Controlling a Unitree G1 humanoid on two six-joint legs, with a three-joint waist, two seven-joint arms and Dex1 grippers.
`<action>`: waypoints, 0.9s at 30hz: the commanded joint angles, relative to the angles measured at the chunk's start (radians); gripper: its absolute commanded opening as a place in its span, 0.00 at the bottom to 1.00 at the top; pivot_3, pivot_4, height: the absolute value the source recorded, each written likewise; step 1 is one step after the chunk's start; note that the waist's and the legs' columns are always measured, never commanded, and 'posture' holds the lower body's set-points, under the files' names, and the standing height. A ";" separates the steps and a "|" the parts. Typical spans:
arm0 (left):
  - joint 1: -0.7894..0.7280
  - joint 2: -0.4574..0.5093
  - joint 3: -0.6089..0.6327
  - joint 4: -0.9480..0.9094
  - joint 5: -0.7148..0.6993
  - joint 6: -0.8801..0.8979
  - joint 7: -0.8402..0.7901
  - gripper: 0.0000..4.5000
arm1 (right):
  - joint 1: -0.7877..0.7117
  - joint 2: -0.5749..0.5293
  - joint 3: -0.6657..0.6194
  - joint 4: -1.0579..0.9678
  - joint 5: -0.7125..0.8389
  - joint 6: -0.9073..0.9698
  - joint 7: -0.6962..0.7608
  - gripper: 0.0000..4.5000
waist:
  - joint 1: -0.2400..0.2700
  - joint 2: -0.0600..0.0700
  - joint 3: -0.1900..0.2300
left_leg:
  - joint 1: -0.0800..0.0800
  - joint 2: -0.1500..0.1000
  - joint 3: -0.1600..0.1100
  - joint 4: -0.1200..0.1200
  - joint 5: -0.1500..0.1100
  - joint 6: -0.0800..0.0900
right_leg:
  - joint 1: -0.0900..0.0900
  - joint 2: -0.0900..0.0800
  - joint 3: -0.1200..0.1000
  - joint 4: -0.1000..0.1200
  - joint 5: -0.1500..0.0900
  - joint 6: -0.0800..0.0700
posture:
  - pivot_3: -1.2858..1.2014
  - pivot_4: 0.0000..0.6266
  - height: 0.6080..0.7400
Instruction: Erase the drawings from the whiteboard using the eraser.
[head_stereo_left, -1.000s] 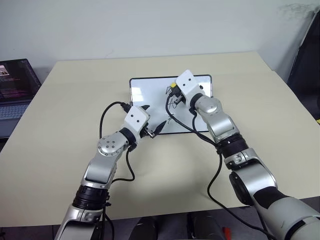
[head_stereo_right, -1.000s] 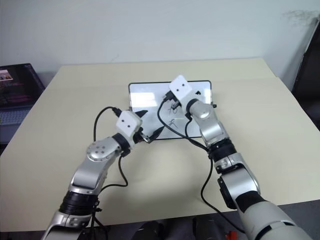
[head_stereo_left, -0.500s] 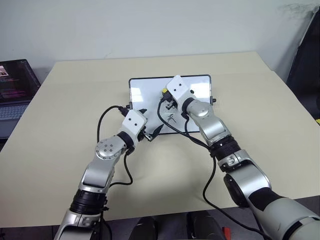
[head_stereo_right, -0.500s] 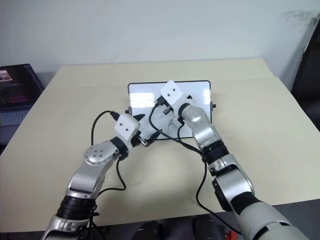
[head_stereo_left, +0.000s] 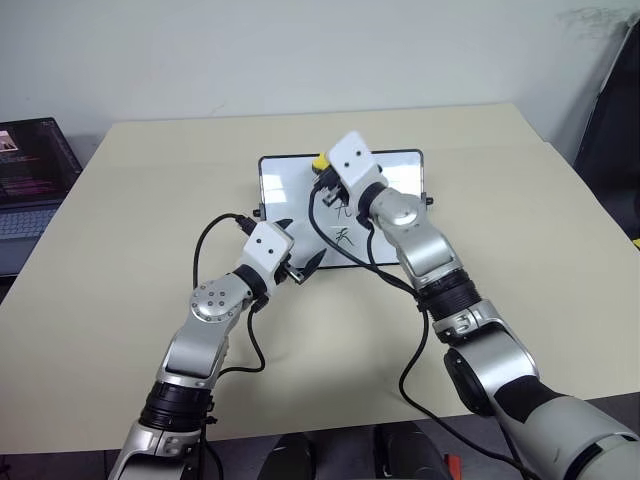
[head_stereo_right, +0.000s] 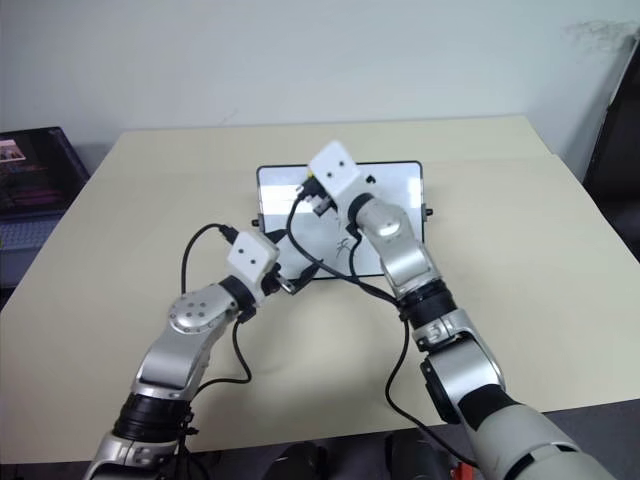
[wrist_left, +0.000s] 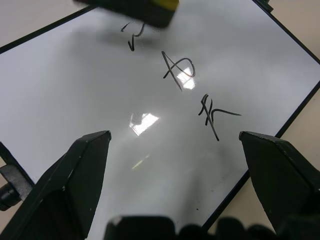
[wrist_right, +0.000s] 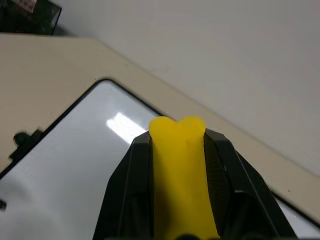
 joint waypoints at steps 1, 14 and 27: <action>-0.026 -0.002 0.007 -0.006 0.003 -0.028 -0.002 1.00 | -0.016 -0.020 -0.022 -0.023 -0.005 -0.023 -0.034 0.24 | 0.000 0.000 0.000 | 0.000 0.000 0.000 0.000 0.000 0.000 | 0.000 0.000 0.000 0.000 0.000 0.000 | 0.52 0.24 1.00; -0.042 0.001 0.006 0.003 0.005 -0.031 -0.014 1.00 | -0.031 -0.025 0.016 0.167 -0.029 -0.040 -0.053 0.24 | -0.003 0.000 0.000 | 0.000 0.000 0.002 0.000 0.000 0.000 | 0.000 0.000 0.001 0.000 0.000 0.000 | 0.52 0.24 1.00; -0.017 -0.003 0.008 -0.034 0.008 -0.012 0.004 1.00 | -0.039 0.026 0.017 0.190 -0.028 -0.052 -0.039 0.24 | -0.006 0.000 0.000 | 0.001 0.000 0.002 0.000 0.000 0.000 | 0.000 0.000 0.001 0.001 0.000 0.000 | 0.52 0.24 1.00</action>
